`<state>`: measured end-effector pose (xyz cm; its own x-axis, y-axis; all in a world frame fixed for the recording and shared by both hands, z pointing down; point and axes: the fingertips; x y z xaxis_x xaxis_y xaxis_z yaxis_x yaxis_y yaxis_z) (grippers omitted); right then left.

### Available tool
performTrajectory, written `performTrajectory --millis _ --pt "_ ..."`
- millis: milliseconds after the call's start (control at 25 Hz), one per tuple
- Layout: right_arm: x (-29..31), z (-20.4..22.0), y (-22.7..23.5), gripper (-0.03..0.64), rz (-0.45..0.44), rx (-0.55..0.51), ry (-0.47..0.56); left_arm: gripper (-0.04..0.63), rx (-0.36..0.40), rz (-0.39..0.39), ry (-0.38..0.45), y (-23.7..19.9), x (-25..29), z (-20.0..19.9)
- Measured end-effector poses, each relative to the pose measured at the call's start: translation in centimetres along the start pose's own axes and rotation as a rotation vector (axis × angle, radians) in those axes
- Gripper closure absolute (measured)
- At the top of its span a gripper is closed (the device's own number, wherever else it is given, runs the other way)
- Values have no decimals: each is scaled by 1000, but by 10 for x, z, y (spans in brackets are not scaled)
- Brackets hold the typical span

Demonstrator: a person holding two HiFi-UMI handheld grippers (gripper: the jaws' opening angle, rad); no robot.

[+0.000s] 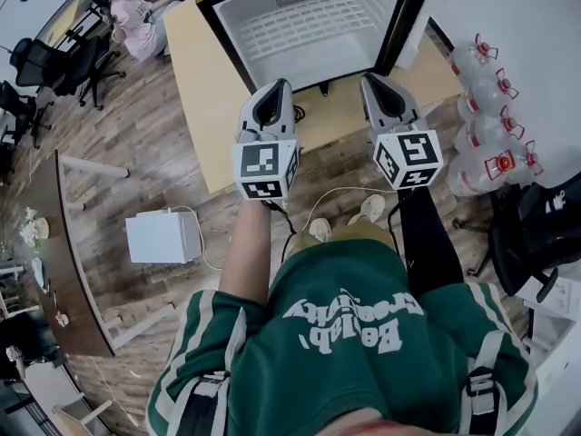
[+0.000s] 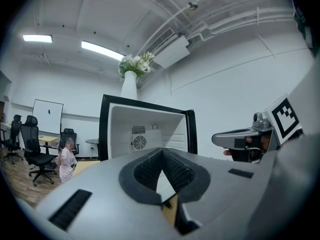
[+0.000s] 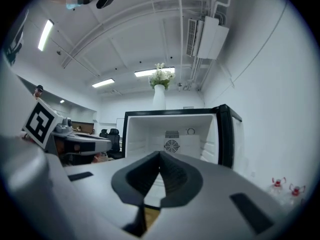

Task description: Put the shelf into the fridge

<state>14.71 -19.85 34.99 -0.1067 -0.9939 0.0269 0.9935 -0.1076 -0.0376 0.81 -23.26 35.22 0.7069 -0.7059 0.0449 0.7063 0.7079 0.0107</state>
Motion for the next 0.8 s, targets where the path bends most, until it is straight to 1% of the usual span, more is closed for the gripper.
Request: performTrajectory --millis 40,320,520,800 --pt "-1 -1 0 614 1 2 3 597 0 0 3 0 0 -1" --pt "-2 -7 0 614 10 30 25 597 7 -2 14 -5 -3 -5" --pt "-2 -2 -2 615 19 -11 4 597 5 2 16 -6 -4 -7" --pt "-2 1 -7 615 22 -24 -16 597 10 4 24 -10 -8 -10"
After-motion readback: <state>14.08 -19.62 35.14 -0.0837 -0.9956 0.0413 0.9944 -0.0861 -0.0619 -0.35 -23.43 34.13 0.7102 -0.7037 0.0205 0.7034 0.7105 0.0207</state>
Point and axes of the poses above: the fingertips, and each gripper's own axes: x forward along the fingers, y to its right, z out of its underside, and after that the axes turned 8 degrees about z, right-handed
